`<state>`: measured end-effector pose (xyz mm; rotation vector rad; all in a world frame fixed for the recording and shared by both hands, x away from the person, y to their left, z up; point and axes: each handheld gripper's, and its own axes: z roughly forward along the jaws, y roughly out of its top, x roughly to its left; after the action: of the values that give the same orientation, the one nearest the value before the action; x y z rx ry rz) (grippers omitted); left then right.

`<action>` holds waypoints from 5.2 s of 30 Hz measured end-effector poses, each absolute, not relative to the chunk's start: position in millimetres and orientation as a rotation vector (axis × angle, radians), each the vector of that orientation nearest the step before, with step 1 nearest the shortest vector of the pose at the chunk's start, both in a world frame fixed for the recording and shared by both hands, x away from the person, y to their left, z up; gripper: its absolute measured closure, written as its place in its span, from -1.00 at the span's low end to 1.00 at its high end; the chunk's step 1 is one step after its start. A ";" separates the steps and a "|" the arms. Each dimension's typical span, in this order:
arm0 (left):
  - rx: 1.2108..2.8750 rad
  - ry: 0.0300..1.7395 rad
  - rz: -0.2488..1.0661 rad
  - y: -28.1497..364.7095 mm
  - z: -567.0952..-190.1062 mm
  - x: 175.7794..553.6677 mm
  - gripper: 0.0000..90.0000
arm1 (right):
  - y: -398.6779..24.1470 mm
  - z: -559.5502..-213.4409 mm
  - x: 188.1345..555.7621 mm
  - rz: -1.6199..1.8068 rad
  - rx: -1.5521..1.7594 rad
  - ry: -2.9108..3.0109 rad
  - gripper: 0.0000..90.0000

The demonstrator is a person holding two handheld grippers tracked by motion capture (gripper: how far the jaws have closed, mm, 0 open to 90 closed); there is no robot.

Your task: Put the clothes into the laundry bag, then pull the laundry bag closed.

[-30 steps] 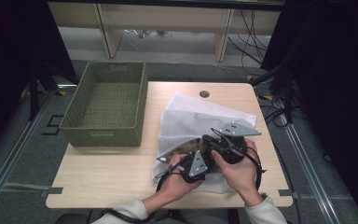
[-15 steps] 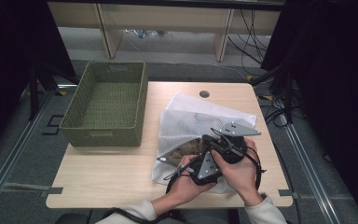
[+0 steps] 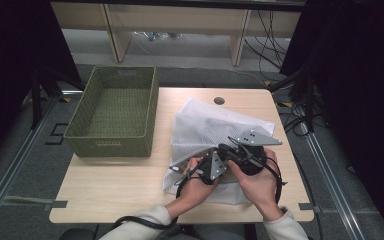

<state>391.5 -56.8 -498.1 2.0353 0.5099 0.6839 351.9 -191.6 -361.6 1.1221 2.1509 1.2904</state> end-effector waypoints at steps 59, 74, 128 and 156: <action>2.102 0.786 0.675 120.3 -485.1 354.4 0.17 | -186.4 -416.4 361.1 1.053 1.182 2.377 0.99; 2.127 0.882 0.511 126.6 -511.1 375.6 0.25 | -191.5 -455.6 376.5 0.854 1.286 2.506 0.98; 1.984 0.844 0.451 135.5 -506.2 351.5 -0.20 | -129.8 -430.0 395.2 1.074 1.254 2.531 0.52; 2.009 0.863 0.445 135.4 -508.2 353.8 -0.25 | -81.1 -443.1 403.1 1.087 1.286 2.636 0.63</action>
<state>353.8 135.4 -508.2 2.0088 0.8626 0.4448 403.1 -81.1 -443.1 1.2861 2.6365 1.0873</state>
